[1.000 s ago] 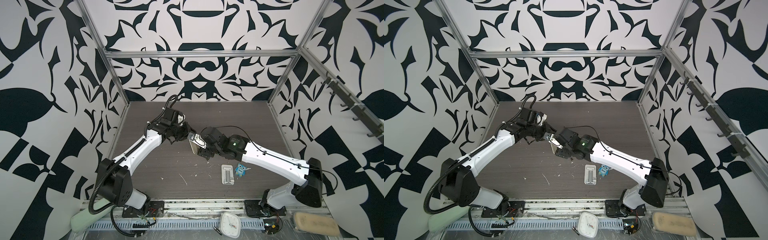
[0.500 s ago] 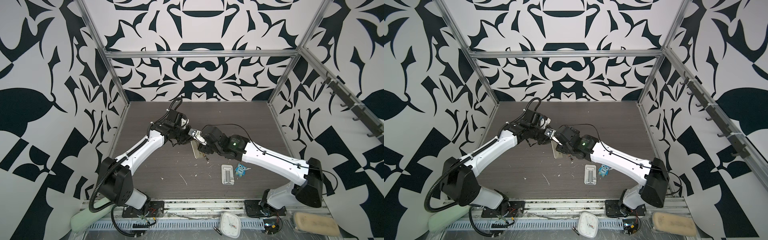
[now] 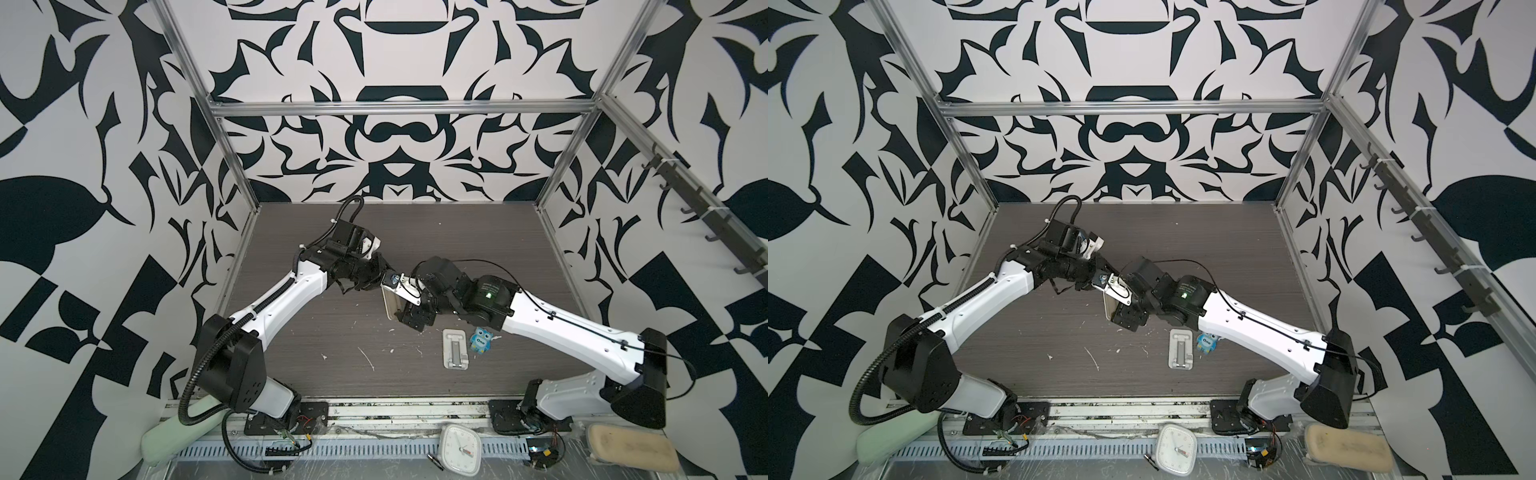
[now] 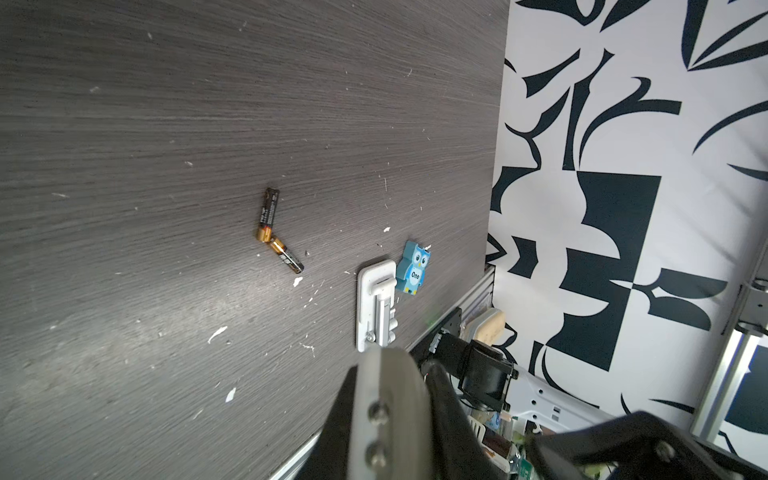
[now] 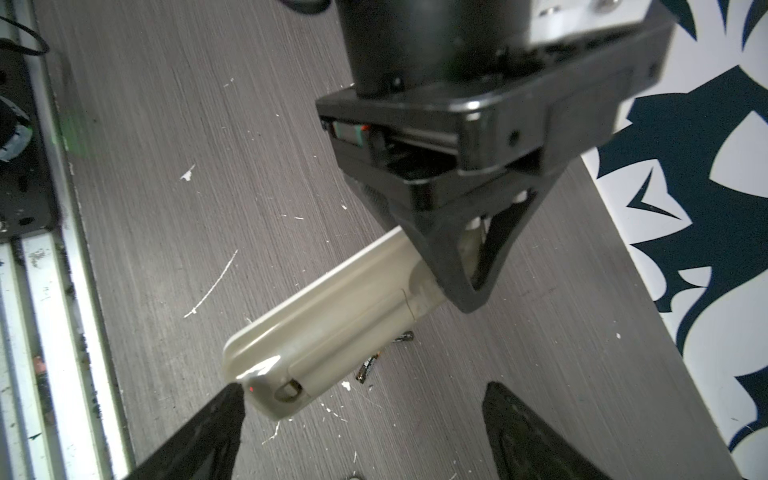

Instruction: Load the batteries into the remote control

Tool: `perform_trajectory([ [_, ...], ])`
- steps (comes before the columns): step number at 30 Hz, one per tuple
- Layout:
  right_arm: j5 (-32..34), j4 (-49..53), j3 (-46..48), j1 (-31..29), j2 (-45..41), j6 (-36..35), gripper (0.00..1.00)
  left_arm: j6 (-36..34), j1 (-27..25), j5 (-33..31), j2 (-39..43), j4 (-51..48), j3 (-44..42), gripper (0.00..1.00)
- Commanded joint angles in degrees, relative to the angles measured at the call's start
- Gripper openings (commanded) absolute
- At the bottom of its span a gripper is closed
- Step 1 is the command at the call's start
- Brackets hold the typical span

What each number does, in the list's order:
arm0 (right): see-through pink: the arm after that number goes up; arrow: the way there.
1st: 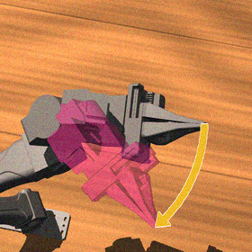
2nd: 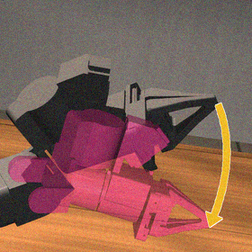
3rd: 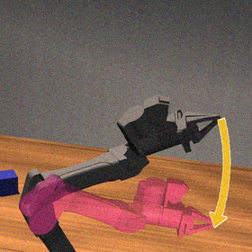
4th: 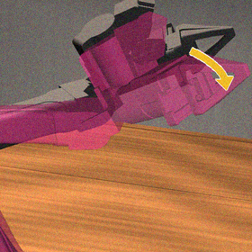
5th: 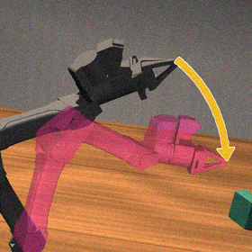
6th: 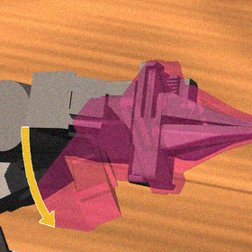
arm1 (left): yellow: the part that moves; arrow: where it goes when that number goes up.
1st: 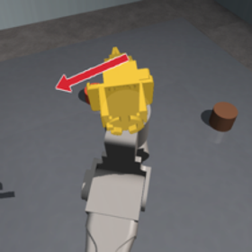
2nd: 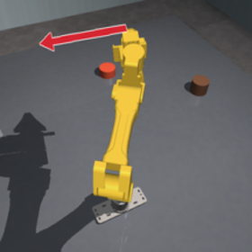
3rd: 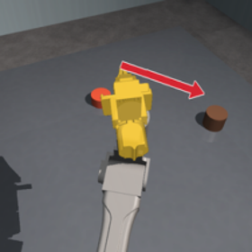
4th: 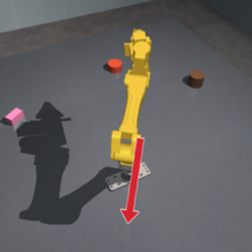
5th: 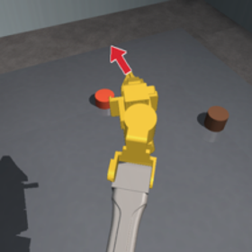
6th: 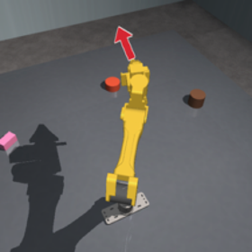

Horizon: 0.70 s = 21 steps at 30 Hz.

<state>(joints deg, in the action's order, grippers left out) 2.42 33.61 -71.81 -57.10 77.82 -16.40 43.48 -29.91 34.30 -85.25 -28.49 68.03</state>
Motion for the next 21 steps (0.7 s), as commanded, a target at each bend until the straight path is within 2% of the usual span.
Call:
perform_trajectory([
  [1,-1.99,-0.44,0.07,-0.03,-0.39,2.0,0.93,-1.03,0.2,4.81,2.6,2.16,-1.59,0.02],
  [8,-1.0,-0.77,1.23,-0.03,-2.61,2.86,0.92,-1.53,0.16,9.94,4.89,5.58,-5.14,0.02],
  [15,-4.64,-1.99,2.76,-0.05,-5.71,4.58,0.92,-4.19,0.2,15.89,6.05,6.23,-6.15,0.01],
  [21,-9.26,-4.73,5.54,-0.03,-8.06,1.7,0.92,-4.26,0.16,18.04,6.4,6.01,-5.97,0.01],
])
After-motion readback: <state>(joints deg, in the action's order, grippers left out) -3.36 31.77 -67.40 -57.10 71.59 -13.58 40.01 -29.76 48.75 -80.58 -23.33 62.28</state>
